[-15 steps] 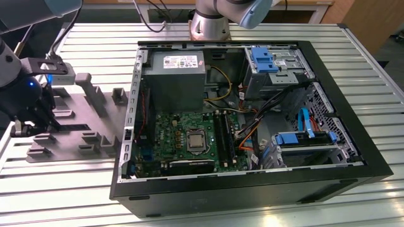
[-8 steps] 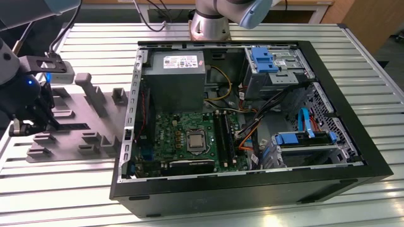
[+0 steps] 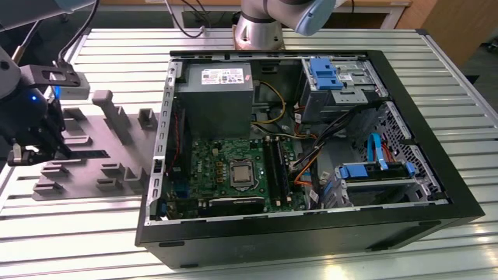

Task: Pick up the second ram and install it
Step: 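Pick up the second ram and move it above second insertion slot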

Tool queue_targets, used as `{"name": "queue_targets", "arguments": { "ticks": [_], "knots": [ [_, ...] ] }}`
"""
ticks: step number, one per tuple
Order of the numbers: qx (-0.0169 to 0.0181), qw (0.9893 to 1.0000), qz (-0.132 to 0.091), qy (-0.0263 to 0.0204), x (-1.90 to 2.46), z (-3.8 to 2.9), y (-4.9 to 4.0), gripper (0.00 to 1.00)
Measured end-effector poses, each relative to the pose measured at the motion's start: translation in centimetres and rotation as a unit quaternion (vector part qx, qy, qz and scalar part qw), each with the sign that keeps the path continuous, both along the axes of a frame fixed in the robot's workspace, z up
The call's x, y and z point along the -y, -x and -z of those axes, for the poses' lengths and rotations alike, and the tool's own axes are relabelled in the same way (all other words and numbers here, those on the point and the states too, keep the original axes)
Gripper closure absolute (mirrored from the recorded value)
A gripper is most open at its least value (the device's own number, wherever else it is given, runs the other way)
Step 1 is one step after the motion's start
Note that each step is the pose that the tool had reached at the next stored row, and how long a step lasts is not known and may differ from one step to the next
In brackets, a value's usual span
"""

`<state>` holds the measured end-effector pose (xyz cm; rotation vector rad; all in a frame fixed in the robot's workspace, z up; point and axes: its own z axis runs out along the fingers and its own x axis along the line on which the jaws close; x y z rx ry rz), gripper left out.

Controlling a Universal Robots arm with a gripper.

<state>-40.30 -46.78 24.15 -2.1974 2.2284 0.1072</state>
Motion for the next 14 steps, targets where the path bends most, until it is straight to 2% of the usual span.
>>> {"name": "queue_targets", "arguments": {
  "ticks": [14],
  "knots": [
    [0.0,1.0,0.0,0.0,0.0,-1.18,0.0,0.86]
  ]
}}
